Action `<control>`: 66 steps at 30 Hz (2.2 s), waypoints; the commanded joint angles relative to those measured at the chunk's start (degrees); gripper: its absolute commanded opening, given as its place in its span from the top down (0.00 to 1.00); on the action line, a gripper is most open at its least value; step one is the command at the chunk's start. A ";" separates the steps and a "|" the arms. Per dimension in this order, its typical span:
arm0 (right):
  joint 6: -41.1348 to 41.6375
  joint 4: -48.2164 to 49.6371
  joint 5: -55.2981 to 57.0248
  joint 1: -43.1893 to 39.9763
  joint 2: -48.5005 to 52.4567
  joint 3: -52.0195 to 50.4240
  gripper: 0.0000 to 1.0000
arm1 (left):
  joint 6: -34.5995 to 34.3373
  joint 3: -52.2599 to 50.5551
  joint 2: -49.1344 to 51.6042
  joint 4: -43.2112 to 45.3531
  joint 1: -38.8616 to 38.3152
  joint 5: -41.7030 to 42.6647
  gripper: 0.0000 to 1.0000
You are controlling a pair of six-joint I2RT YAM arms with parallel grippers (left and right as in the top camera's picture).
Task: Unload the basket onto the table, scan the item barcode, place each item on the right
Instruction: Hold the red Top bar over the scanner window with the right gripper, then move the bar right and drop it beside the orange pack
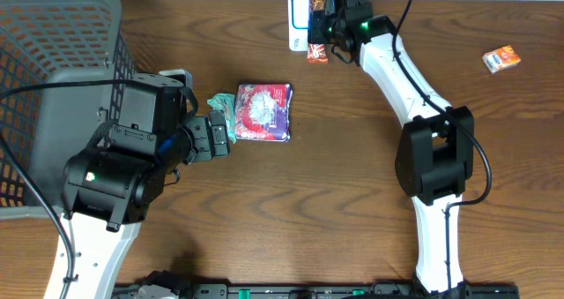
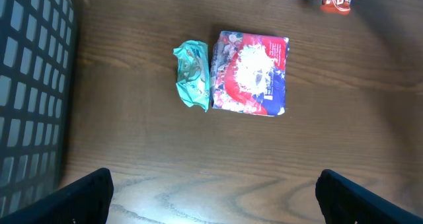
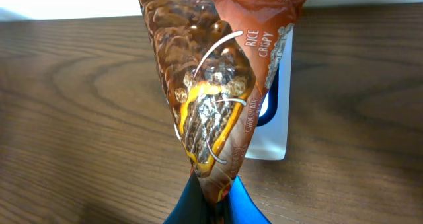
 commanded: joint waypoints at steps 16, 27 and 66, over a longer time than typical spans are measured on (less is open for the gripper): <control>-3.52 -6.75 24.79 -3.15 -9.81 1.01 0.99 | 0.31 0.48 -0.04 -0.13 0.17 -0.70 0.02; -26.75 -16.13 29.86 -18.23 -4.63 0.90 0.99 | 0.31 0.48 -0.04 -0.13 0.17 -0.72 0.02; -10.51 -33.86 -16.00 2.95 -9.07 0.87 0.02 | 0.31 0.48 -0.04 -0.13 0.17 -0.72 0.02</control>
